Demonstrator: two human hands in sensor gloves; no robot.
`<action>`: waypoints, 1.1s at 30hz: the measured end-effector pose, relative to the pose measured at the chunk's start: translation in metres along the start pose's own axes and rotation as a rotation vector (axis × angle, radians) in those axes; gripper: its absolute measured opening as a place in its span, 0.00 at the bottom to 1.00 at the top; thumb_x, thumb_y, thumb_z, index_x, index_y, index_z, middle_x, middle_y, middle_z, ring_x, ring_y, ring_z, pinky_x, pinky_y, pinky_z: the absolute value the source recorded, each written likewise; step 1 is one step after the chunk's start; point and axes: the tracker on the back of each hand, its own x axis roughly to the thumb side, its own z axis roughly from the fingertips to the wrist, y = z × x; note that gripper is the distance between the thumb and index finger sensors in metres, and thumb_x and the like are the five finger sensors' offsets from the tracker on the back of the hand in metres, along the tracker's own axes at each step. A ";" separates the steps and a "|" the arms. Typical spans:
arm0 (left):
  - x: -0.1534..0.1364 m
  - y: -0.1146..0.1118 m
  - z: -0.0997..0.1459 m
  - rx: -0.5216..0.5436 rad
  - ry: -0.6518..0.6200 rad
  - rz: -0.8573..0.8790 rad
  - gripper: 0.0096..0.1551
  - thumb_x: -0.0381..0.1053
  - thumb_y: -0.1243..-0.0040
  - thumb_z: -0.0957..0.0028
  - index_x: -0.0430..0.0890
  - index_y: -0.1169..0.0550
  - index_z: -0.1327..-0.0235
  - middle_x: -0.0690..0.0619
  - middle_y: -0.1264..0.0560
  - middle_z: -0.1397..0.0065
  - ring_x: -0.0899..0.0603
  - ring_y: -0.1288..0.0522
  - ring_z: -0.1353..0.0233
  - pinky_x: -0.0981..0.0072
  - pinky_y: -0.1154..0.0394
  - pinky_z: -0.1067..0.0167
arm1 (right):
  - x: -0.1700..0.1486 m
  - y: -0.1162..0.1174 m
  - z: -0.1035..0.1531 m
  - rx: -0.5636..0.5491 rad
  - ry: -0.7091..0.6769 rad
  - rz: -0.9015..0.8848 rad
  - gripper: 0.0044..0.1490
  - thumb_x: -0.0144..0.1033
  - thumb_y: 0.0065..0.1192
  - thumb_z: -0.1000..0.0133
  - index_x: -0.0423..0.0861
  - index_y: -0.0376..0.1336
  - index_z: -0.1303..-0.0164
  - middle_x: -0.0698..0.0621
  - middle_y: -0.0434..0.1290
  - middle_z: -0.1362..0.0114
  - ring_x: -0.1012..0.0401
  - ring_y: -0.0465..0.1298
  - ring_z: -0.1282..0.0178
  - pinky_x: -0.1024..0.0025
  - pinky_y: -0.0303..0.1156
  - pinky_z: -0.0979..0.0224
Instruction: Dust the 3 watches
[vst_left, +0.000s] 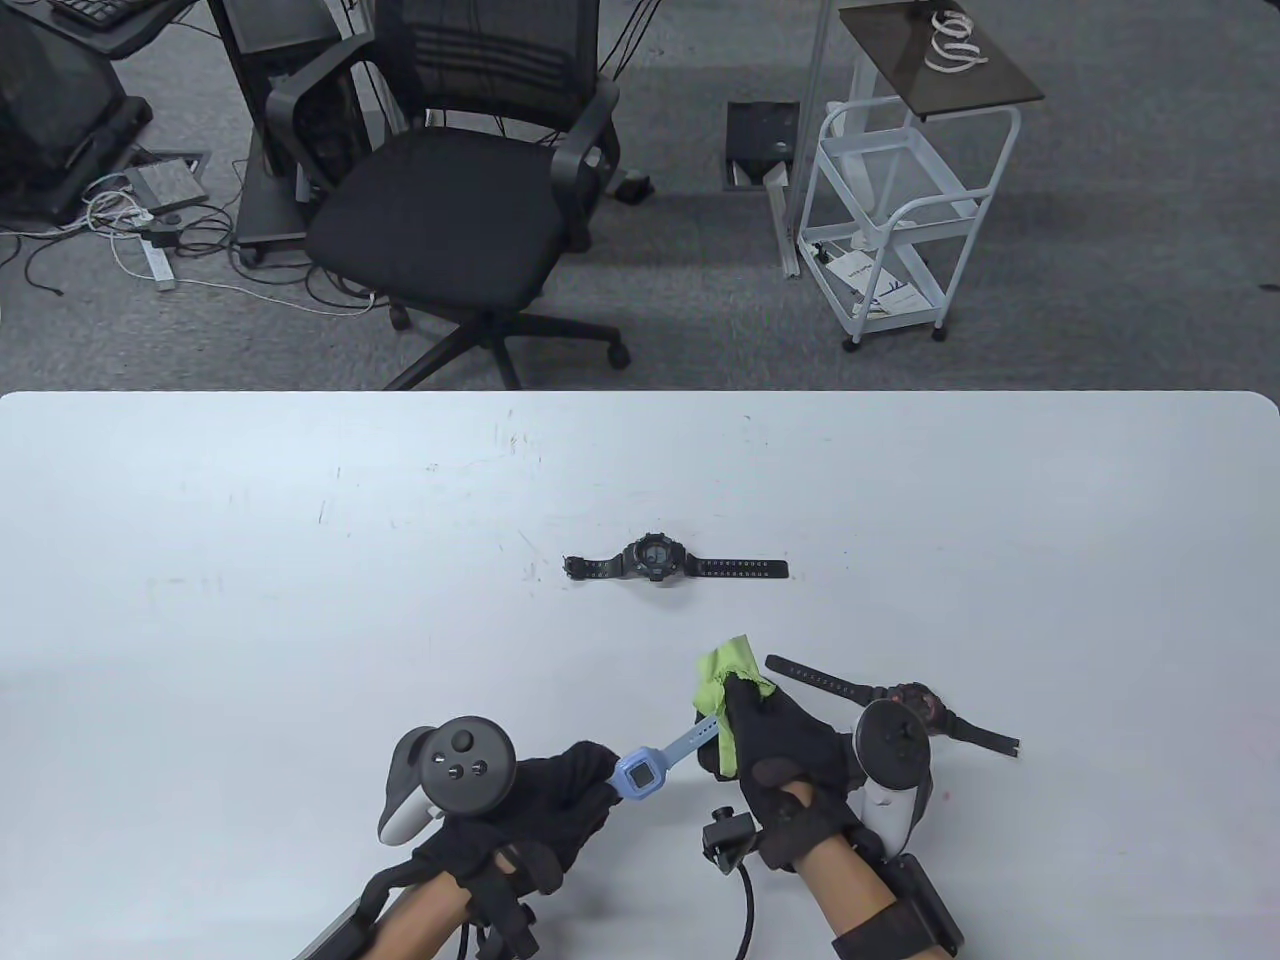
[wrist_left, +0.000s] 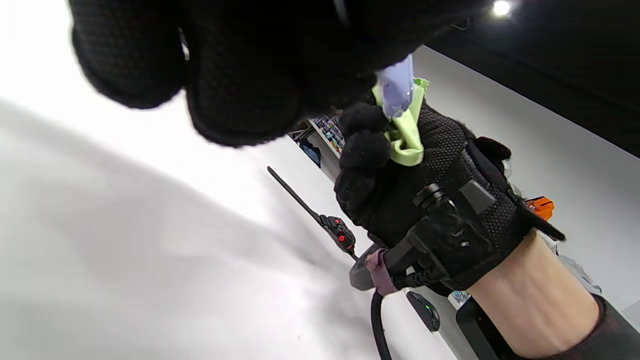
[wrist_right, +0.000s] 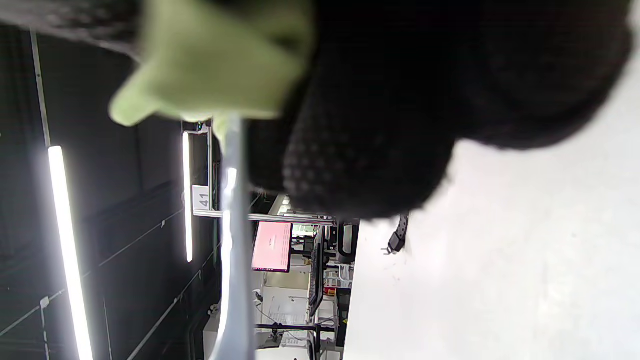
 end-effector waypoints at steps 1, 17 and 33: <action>0.000 0.000 0.000 0.002 -0.001 0.002 0.28 0.49 0.43 0.46 0.36 0.22 0.38 0.46 0.16 0.55 0.41 0.14 0.59 0.38 0.20 0.49 | 0.000 0.000 0.000 0.005 0.004 -0.002 0.33 0.54 0.55 0.46 0.42 0.80 0.56 0.49 0.88 0.61 0.62 0.88 0.73 0.61 0.84 0.66; 0.002 0.002 0.001 0.016 -0.009 0.019 0.29 0.49 0.44 0.46 0.35 0.22 0.37 0.46 0.16 0.54 0.41 0.14 0.58 0.38 0.20 0.49 | 0.001 -0.002 0.001 -0.017 0.017 -0.022 0.32 0.53 0.59 0.46 0.41 0.79 0.51 0.47 0.87 0.56 0.60 0.88 0.68 0.58 0.84 0.63; -0.004 0.021 0.009 0.098 -0.005 0.052 0.30 0.49 0.44 0.46 0.34 0.22 0.36 0.46 0.16 0.53 0.41 0.14 0.57 0.37 0.21 0.48 | 0.019 -0.035 -0.004 -0.191 -0.102 -0.045 0.32 0.50 0.57 0.44 0.40 0.74 0.41 0.43 0.83 0.46 0.53 0.86 0.58 0.51 0.80 0.55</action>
